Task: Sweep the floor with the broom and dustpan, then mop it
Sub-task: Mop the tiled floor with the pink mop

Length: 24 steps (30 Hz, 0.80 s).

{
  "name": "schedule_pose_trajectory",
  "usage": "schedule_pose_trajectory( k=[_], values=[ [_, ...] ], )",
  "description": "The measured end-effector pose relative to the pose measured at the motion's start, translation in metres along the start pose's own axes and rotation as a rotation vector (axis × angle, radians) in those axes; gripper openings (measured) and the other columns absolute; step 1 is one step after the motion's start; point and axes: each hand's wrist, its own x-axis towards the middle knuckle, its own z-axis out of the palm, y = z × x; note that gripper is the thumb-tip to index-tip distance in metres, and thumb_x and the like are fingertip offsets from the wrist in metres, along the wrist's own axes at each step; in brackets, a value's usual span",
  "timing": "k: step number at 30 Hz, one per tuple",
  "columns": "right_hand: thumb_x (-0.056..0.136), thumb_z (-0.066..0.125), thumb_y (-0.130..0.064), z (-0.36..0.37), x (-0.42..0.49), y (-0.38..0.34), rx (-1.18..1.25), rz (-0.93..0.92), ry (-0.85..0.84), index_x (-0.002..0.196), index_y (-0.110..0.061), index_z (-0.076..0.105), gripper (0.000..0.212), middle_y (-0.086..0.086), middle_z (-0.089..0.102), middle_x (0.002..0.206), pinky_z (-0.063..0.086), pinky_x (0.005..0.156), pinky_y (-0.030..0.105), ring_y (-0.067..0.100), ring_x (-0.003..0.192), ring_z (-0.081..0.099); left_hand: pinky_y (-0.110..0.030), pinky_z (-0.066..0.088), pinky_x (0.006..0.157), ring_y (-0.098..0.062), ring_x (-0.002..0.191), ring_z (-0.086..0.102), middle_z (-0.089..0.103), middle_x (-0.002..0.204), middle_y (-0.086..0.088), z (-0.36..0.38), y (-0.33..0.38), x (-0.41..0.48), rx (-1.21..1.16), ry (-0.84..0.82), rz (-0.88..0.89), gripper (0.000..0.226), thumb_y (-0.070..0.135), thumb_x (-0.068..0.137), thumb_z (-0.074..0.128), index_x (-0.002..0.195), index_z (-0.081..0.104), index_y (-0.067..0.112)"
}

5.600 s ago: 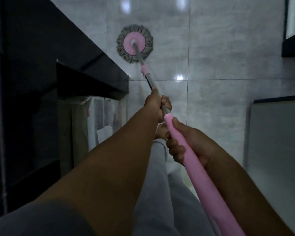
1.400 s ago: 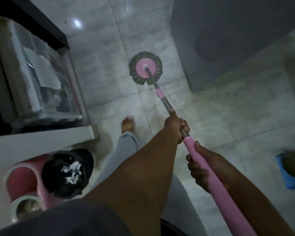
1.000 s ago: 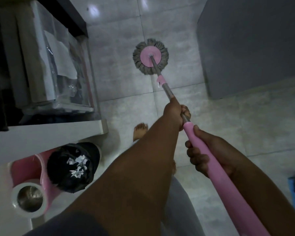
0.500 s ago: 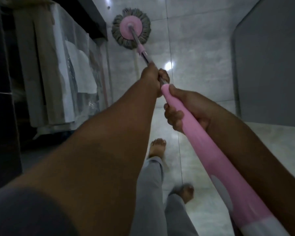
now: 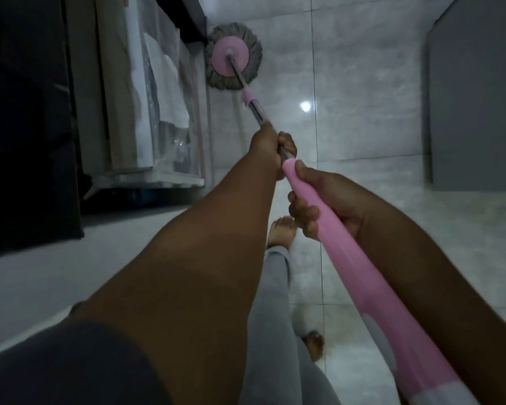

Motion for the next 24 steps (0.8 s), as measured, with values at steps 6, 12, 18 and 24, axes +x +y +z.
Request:
schedule_pose_trajectory(
  k=[6,12,18,24],
  values=[
    [0.084,0.062,-0.055,-0.017,-0.053,0.139,0.004,0.052,-0.014,0.083,-0.009,0.056,0.046,0.002,0.047,0.054,0.040,0.033,0.020,0.009,0.034,0.042,-0.010,0.025,0.028,-0.006,0.023,0.029,0.033,0.035,0.004,-0.082,-0.114,-0.060,0.029,0.026,-0.018,0.048,0.048,0.103,0.040,0.069,0.036,0.015],
    [0.076,0.065,-0.060,-0.041,-0.134,0.280,-0.032,0.141,0.058,0.079,-0.009,0.056,0.052,0.003,0.050,0.056,0.040,0.034,0.021,0.011,0.036,0.044,-0.009,0.027,0.031,-0.005,0.025,0.031,0.037,0.042,0.005,-0.156,-0.250,-0.136,0.040,0.080,-0.039,0.034,0.046,0.104,0.039,0.085,0.050,0.020],
    [0.082,0.062,-0.058,-0.037,-0.161,0.325,-0.003,0.126,0.092,0.081,-0.009,0.055,0.050,0.002,0.049,0.055,0.038,0.033,0.020,0.009,0.035,0.042,-0.008,0.026,0.033,-0.007,0.025,0.029,0.033,0.038,0.005,-0.179,-0.283,-0.162,0.126,0.154,-0.083,0.047,0.049,0.102,0.041,0.067,0.038,0.018],
    [0.075,0.064,-0.056,-0.046,-0.148,0.293,0.060,0.107,0.138,0.084,-0.007,0.055,0.050,0.001,0.049,0.055,0.038,0.032,0.019,0.008,0.034,0.041,-0.010,0.026,0.033,-0.008,0.028,0.029,0.033,0.044,0.004,-0.156,-0.264,-0.140,0.198,0.117,-0.125,0.054,0.056,0.102,0.036,0.064,0.036,0.017]
  ],
)
